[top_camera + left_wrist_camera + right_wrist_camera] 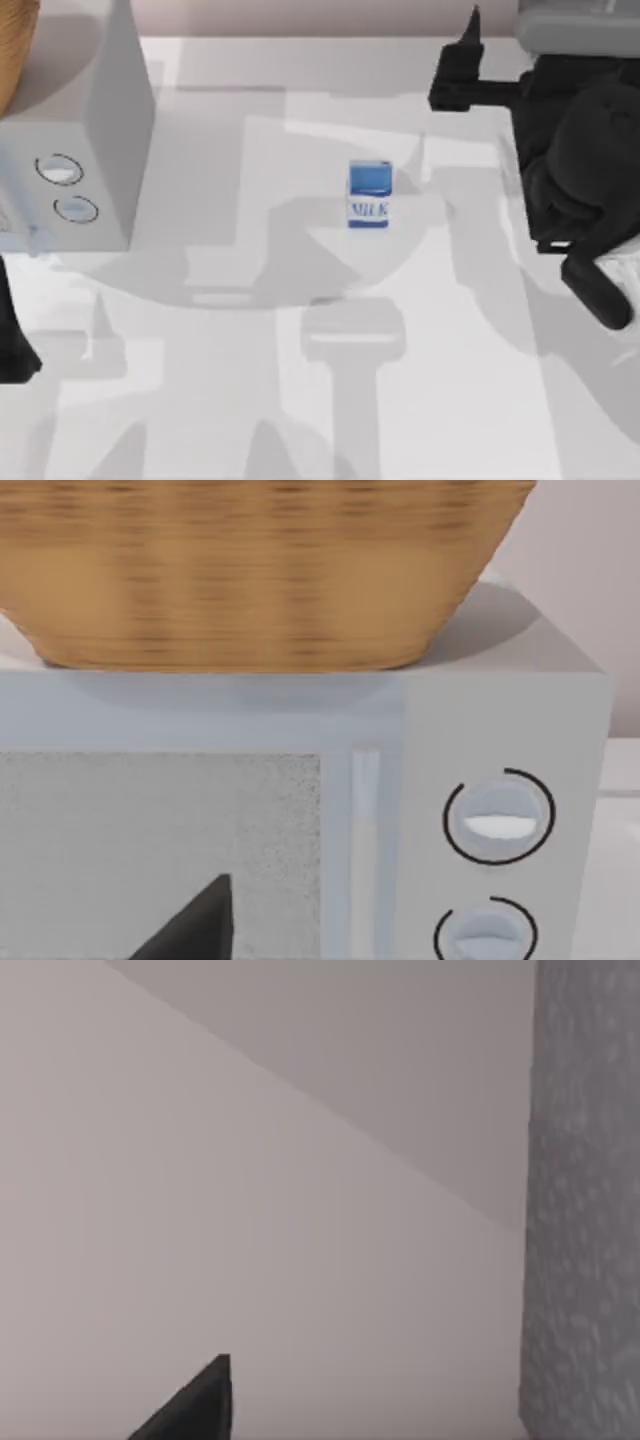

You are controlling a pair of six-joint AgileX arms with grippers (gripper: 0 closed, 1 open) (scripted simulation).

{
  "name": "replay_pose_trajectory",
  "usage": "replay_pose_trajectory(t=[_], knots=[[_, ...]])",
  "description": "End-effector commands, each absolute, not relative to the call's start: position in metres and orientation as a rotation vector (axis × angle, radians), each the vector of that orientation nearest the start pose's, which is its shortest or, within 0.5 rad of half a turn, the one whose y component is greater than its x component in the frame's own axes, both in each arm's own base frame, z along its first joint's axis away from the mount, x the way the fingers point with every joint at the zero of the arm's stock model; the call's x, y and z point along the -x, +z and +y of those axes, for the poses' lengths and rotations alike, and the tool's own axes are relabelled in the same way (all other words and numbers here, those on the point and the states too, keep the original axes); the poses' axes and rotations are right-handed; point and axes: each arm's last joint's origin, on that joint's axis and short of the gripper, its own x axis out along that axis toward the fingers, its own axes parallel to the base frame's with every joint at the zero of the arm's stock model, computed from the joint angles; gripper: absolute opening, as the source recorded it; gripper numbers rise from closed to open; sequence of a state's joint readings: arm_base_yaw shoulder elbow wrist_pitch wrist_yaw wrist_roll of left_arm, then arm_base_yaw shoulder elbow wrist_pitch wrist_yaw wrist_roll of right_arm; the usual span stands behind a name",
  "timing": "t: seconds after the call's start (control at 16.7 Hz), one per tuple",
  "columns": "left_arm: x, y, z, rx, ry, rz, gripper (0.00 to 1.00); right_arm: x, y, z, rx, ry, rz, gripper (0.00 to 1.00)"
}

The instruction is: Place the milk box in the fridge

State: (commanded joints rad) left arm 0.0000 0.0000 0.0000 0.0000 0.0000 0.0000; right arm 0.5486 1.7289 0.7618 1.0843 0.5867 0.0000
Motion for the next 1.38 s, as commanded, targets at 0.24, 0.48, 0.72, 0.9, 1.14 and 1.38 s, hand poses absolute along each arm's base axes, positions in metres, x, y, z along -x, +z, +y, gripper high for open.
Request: replay_pose_trajectory(t=[0.24,0.48,0.72,0.9,1.14,1.38], knots=[[-0.106,0.16,-0.001,0.0,0.0,0.0,1.0,-0.32,0.114,0.235,-0.028,-0.013,-0.047,1.0],[-0.106,0.16,-0.001,0.0,0.0,0.0,1.0,-0.307,0.037,0.271,-0.006,-0.009,-0.009,1.0],[-0.106,0.16,-0.001,0.0,0.0,0.0,1.0,-0.296,0.003,0.283,0.0,-0.01,0.0,1.0],[-0.106,0.16,-0.001,0.0,0.0,0.0,1.0,-0.296,0.002,0.284,0.0,-0.01,0.0,1.0],[-0.106,0.16,-0.001,0.0,0.0,0.0,1.0,-0.301,0.002,0.283,0.001,-0.011,0.001,1.0],[-0.106,0.16,-0.001,0.0,0.0,0.0,1.0,-0.328,0.001,0.284,0.0,-0.01,0.0,1.0]])
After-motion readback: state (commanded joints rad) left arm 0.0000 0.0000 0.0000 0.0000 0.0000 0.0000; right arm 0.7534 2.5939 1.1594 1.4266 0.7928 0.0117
